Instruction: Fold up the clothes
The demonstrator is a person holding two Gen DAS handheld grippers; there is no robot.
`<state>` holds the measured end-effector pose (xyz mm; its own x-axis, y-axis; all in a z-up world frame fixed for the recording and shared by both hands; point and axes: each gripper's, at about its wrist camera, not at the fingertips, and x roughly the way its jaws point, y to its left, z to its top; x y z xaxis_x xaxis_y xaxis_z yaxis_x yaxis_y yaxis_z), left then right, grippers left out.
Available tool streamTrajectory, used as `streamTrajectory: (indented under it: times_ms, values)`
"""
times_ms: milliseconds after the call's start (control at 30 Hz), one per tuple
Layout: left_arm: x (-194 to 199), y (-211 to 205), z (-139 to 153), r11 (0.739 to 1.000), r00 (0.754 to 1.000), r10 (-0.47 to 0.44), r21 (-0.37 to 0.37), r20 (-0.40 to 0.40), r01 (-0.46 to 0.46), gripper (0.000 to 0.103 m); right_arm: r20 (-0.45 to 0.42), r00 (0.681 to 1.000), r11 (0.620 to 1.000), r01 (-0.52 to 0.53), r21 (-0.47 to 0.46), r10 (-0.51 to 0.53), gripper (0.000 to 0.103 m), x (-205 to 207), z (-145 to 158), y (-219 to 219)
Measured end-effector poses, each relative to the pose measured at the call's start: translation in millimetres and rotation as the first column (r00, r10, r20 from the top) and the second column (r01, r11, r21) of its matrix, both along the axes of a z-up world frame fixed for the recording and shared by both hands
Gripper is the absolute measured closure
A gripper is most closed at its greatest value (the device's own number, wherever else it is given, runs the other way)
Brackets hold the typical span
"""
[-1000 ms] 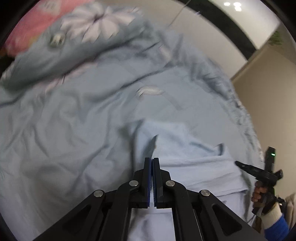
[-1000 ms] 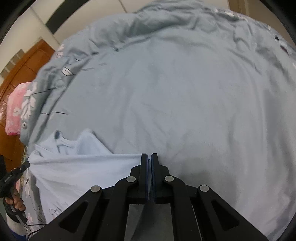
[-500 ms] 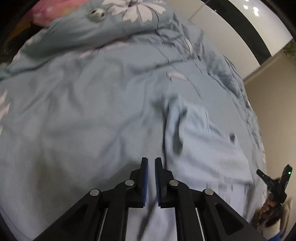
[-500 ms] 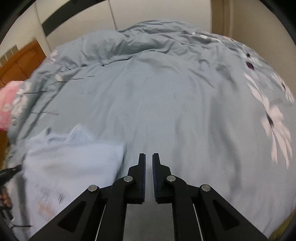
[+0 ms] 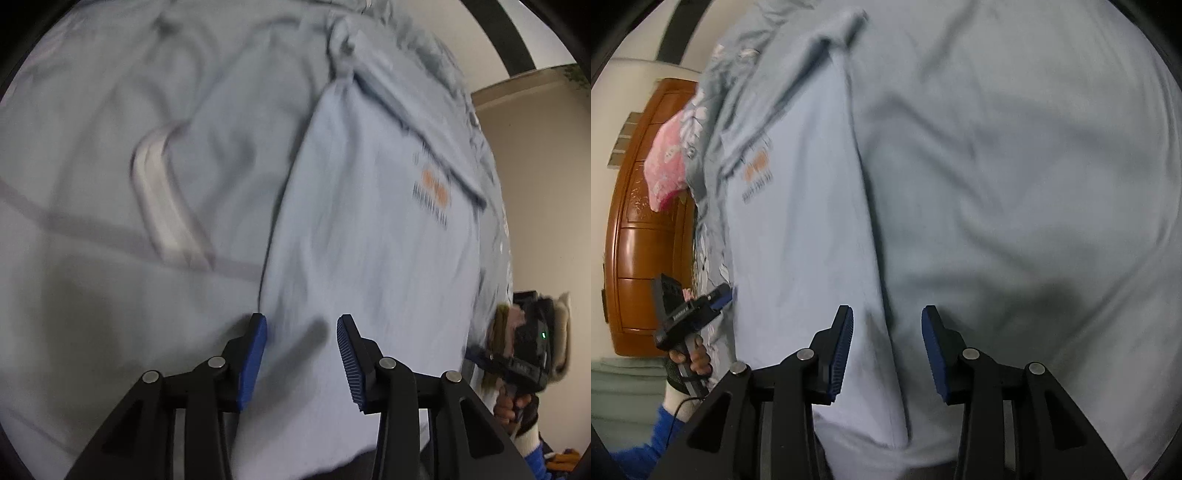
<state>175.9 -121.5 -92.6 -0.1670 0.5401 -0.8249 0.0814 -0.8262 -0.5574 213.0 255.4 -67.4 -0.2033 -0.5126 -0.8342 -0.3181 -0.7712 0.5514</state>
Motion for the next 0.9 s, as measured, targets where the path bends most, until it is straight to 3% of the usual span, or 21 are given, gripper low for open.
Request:
streamTrajectory:
  times_ms: [167, 400, 433, 467, 533, 600, 767, 900]
  values:
    - [38, -19, -10, 0.993, 0.997, 0.043, 0.103, 0.067, -0.050, 0.059, 0.061, 0.998, 0.998, 0.004, -0.060, 0.000, 0.063, 22, -13, -8]
    - [71, -32, -13, 0.982, 0.991, 0.078, 0.160, 0.108, -0.095, 0.063, 0.111, 0.994, 0.991, 0.006, -0.134, 0.009, 0.064, 40, -19, -18]
    - [74, -33, -13, 0.983, 0.991, 0.080, 0.156, 0.106, -0.096, 0.065, 0.118, 0.993, 0.991, -0.003, -0.136, 0.019, 0.064, 42, -19, -20]
    - [76, -31, -11, 0.986, 0.992, 0.079, 0.141, 0.097, -0.092, 0.077, 0.123, 0.992, 0.991, -0.016, -0.133, 0.033, 0.069, 44, -18, -23]
    - [80, -28, -5, 0.992, 0.995, 0.070, 0.101, 0.071, -0.077, 0.098, 0.123, 0.991, 0.992, -0.045, -0.118, 0.060, 0.088, 46, -15, -29]
    - [82, -30, 2, 0.992, 0.997, 0.075, 0.098, 0.036, -0.078, 0.098, 0.085, 0.994, 0.994, -0.057, -0.097, 0.066, 0.095, 45, -7, -30]
    - [77, -46, 41, 0.977, 0.988, 0.133, 0.179, -0.080, -0.117, 0.099, -0.055, 0.998, 0.991, -0.012, -0.131, 0.005, 0.097, 43, 26, -18]
    - [47, -41, 76, 0.972, 0.978, 0.137, 0.214, -0.160, -0.101, 0.099, -0.168, 0.985, 0.985, 0.011, -0.170, -0.040, 0.097, 21, 59, -2]
